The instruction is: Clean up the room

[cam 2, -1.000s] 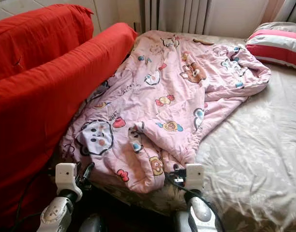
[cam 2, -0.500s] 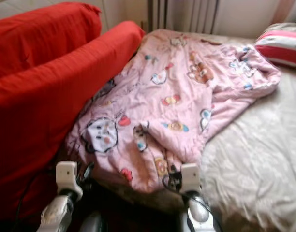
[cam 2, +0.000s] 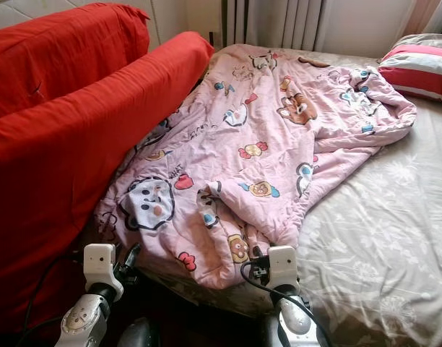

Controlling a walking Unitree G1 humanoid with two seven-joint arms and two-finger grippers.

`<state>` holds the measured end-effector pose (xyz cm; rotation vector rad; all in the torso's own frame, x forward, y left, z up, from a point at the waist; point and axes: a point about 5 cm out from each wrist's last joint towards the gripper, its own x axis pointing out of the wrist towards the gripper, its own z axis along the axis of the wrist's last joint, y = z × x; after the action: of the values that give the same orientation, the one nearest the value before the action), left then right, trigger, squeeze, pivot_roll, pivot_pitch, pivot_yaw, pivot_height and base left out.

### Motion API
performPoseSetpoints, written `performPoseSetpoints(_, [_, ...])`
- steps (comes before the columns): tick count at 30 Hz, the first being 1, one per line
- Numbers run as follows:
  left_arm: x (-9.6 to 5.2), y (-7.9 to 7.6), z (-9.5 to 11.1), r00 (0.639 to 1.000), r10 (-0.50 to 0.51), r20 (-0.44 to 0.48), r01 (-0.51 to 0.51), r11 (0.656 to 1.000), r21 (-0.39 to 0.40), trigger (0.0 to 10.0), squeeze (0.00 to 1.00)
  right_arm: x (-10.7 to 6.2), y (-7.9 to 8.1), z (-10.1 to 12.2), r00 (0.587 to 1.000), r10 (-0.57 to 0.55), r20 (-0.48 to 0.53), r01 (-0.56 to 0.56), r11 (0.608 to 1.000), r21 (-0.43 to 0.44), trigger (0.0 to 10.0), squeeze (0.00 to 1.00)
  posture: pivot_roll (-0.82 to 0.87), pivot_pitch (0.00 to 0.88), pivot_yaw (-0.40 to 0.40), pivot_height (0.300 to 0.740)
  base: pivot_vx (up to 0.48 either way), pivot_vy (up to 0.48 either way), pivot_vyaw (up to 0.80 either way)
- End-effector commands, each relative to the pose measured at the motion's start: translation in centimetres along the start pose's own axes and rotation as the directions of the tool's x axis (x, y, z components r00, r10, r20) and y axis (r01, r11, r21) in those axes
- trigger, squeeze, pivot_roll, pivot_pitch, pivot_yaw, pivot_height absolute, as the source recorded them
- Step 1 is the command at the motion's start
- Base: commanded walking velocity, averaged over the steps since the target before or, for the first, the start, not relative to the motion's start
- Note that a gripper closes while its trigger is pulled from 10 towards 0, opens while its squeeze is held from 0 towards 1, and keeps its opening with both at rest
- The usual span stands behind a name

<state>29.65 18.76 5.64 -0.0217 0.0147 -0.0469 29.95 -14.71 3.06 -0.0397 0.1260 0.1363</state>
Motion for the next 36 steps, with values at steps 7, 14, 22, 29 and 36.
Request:
performPoseSetpoints(7, [-0.2,0.1,-0.6,0.999,0.002,-0.034,-0.002,1.0,-0.001,10.0,0.0,-0.5,0.3,-0.9,0.999,0.004,-0.039,-0.004,1.0,0.012,10.0,0.0,-0.05,0.208,0.036,0.583,0.332,0.0,0.0])
performPoseSetpoints(14, [-0.2,0.1,-0.6,1.0,0.002,-0.029,-0.002,1.0,-0.003,10.0,0.0,-0.5,0.3,-1.0,0.999,0.006,-0.041,-0.006,1.0,0.017,10.0,0.0,-0.05,0.209,0.036,0.583,0.222,0.0,0.0])
performPoseSetpoints(22, [-0.3,0.2,-0.7,1.0,0.002,-0.03,-0.002,1.0,-0.001,10.0,0.0,-0.7,0.1,-1.1,0.997,-0.056,-0.045,0.065,0.971,0.231,10.0,0.0,-0.05,0.211,0.034,0.583,0.0,0.0,0.0])
performPoseSetpoints(29, [-0.4,0.2,-0.7,1.0,0.006,-0.031,-0.006,1.0,0.001,10.0,0.0,-0.8,-0.3,-0.5,0.993,-0.121,0.001,0.113,0.929,0.352,10.0,0.0,-0.05,0.211,0.034,0.583,0.0,0.0,0.0])
performPoseSetpoints(36, [-0.3,0.1,-0.7,0.999,0.005,-0.033,-0.004,1.0,0.002,10.0,0.0,-1.1,-1.6,-0.8,0.967,-0.25,-0.037,0.226,0.788,0.573,10.0,0.69,-0.05,0.211,0.035,0.583,0.0,0.0,0.0])
